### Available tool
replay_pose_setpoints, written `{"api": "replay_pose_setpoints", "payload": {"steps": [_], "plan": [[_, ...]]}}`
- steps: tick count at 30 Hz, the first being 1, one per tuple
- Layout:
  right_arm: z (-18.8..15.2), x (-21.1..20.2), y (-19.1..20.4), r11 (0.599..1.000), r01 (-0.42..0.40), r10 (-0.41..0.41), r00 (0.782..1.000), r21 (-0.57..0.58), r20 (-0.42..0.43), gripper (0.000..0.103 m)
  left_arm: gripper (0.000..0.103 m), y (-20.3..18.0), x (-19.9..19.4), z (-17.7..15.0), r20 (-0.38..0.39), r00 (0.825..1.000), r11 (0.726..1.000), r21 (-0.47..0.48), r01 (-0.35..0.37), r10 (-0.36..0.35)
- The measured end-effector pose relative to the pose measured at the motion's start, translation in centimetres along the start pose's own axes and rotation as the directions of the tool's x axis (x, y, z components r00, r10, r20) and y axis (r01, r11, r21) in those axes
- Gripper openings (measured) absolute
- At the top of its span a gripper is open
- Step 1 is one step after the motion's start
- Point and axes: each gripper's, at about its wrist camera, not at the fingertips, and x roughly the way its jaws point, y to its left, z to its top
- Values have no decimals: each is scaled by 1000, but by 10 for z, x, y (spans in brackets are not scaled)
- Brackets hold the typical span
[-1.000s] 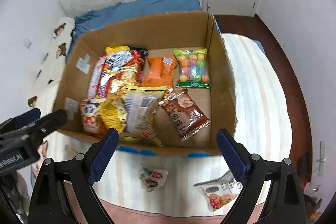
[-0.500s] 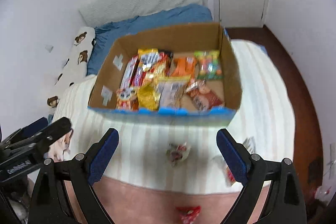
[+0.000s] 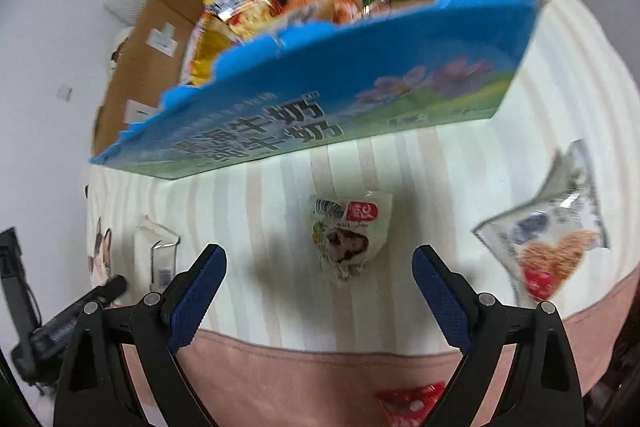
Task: Organize snacks
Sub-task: 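Move both open tools back toward the snacks on the bed, then grasp the white wrapped bar with left tool while right tool grasps oat cookie packet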
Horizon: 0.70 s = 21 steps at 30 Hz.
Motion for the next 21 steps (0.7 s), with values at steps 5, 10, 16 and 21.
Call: {"api": "replay_pose_setpoints", "payload": {"steps": [5,10,16,21], "plan": [[8,1,-2,999,39,-38,999,-5,24,96,96,-17,45,17,-66,997,990,138,-28,38],[10,-39,-39,983,180,-181,977,25,115,96,67,-33,61,16,-67,997,985,166,-37,49],[2,-53,-129,932,139,-172,983,335,70,96,67,-55,60,-19,-118,992,996,74,55,-46],[1,-28,-161,870,49,-82,996,490,47,96,67,-76,63,-48,-144,987,996,43,76,-69]]}}
